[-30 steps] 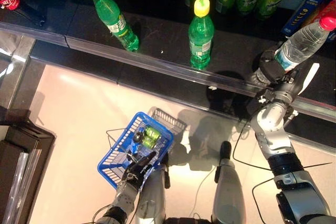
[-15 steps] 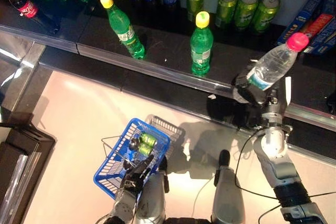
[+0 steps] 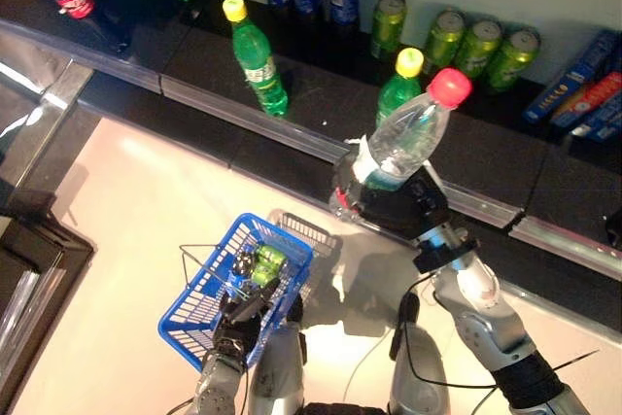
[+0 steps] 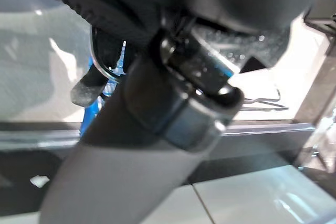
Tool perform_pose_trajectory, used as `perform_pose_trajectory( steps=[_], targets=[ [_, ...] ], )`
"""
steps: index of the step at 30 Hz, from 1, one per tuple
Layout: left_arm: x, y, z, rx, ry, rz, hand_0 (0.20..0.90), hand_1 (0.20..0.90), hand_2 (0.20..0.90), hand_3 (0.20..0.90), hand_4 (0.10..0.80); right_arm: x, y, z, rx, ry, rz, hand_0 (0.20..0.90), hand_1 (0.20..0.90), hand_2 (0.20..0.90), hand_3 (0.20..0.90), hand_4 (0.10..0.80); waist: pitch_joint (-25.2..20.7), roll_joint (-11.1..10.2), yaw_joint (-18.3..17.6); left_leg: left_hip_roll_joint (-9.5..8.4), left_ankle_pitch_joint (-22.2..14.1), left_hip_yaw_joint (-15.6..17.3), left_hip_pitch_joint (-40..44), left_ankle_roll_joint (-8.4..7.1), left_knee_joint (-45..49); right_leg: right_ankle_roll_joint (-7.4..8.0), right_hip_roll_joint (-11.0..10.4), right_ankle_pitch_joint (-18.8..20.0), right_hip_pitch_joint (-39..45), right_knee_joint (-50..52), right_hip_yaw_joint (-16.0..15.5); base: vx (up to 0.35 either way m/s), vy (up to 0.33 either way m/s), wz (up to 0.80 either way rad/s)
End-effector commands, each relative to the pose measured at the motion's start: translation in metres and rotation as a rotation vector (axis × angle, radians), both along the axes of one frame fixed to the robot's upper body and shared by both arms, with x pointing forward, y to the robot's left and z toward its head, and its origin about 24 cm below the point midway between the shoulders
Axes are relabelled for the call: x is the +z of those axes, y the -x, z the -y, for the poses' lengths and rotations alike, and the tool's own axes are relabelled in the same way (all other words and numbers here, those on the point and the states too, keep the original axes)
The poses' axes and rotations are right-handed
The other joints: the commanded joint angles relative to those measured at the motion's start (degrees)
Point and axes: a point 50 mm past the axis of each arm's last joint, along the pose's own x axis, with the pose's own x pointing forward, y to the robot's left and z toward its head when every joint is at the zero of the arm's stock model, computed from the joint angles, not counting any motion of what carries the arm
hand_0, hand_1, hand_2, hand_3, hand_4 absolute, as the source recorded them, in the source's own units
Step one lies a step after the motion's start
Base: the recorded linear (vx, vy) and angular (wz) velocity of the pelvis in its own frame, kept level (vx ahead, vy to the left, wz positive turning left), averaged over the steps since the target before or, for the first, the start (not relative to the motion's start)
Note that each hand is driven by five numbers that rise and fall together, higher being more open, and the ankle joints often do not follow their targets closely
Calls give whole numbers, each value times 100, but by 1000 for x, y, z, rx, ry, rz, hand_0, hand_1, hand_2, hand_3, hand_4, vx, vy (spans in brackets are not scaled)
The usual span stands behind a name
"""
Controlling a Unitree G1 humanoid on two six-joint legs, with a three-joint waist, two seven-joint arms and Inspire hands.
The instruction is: Pick up the drink and place into the basket.
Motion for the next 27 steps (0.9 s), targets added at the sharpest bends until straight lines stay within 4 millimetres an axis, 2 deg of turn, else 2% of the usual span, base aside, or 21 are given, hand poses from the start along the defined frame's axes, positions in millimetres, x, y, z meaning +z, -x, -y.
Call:
perform_pose_trajectory(
  steps=[1, 9, 19, 22, 27],
  targets=[
    [89, -27, 2, -175, 22, 609, 300, 300, 300, 200, 100, 70, 24, -26, 176, -185, 351, 300, 300, 300, 200, 100, -1064, -179, 221, -164, 323, -72, -168, 238, 160, -534, 245, -528, 589, 149, -259, -42, -12, 20],
    [112, -29, 20, -401, 24, 709, 300, 300, 300, 200, 100, 75, 14, -50, 111, -135, 385, 300, 300, 300, 200, 100, -1057, -109, 667, -315, 261, -416, -177, 245, 121, -523, 125, -521, 795, 131, -639, -6, -12, 23],
    [133, -18, 44, -681, 155, 868, 300, 300, 300, 200, 100, 76, -2, -57, 32, -173, 317, 300, 300, 300, 200, 100, -1116, 14, 1094, -495, 273, -804, -218, 261, 25, -473, 10, -455, 972, -13, -1040, -1, 11, 26],
    [142, -15, 55, -786, 214, 950, 300, 300, 300, 200, 100, 70, -8, -64, 19, -213, 251, 300, 300, 300, 200, 100, -1111, 37, 1184, -546, 292, -946, -262, 268, 17, -440, -15, -438, 976, -26, -1136, -29, -2, 20],
    [157, -14, 66, -883, 278, 1043, 300, 300, 300, 200, 100, 58, -15, -75, -14, -169, 197, 300, 300, 300, 200, 100, -1114, 41, 1265, -575, 281, -1031, -307, 260, 76, -425, -50, -430, 975, -12, -1225, 4, 6, 18]
  ],
)
